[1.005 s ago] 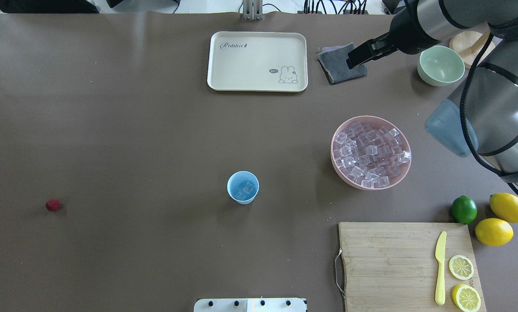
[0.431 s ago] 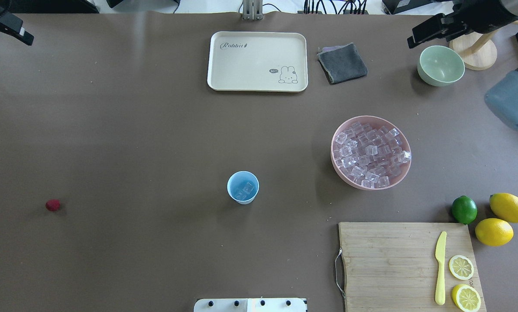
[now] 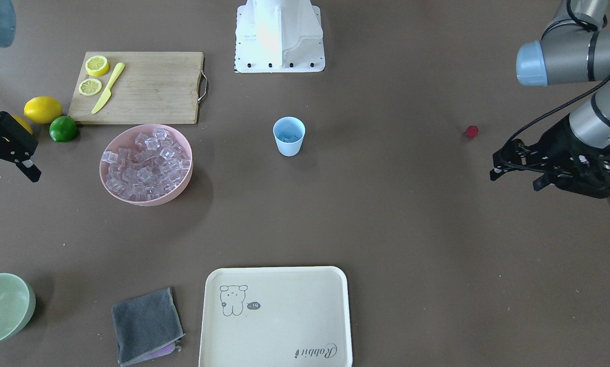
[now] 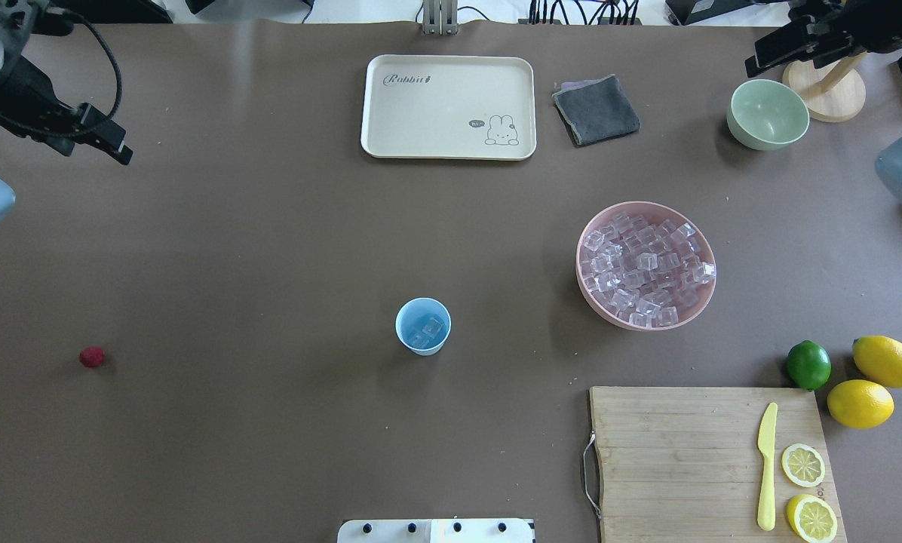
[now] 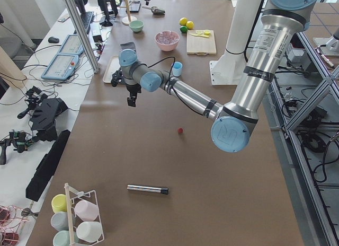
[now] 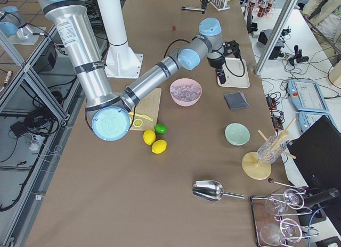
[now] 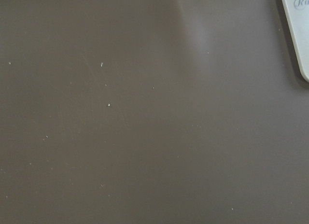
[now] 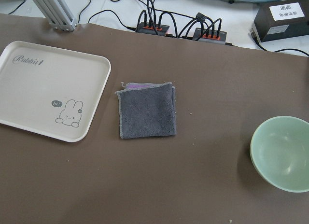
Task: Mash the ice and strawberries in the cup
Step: 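Lower the left gripper onto the red strawberry and grasp it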
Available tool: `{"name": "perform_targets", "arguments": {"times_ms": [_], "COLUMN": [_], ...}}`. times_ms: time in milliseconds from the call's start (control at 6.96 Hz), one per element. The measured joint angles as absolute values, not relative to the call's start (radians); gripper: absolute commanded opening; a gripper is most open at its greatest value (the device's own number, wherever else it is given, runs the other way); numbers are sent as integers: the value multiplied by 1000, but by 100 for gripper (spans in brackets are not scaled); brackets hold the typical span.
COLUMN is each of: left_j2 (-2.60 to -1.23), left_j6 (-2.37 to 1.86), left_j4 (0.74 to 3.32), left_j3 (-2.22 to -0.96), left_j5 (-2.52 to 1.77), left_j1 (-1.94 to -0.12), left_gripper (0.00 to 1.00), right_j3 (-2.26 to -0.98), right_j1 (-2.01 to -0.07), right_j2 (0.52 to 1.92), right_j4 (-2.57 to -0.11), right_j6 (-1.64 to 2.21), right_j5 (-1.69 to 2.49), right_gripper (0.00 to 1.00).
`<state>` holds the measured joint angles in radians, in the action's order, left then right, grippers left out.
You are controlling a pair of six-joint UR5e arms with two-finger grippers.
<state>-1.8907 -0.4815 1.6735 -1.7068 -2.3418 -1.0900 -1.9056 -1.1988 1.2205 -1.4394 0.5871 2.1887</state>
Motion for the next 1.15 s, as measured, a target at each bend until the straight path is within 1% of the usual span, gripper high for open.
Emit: {"name": "perform_targets", "arguments": {"times_ms": [431, 1149], "left_j2": [-1835, -1742], "left_j6": [-477, -473], "left_j4": [1674, 1695], "left_j3": [-1709, -1718], "left_j5": [-2337, -2332], "left_j1": [-939, -865], "left_gripper": [97, 96], "right_j3": [-1912, -1942], "right_j1": [-1215, -1222], "right_j2": [1226, 1272], "right_j4": [-1439, -1434], "right_j6": [591, 595], "right_j5": [2186, 2179], "right_gripper": [100, 100]}}
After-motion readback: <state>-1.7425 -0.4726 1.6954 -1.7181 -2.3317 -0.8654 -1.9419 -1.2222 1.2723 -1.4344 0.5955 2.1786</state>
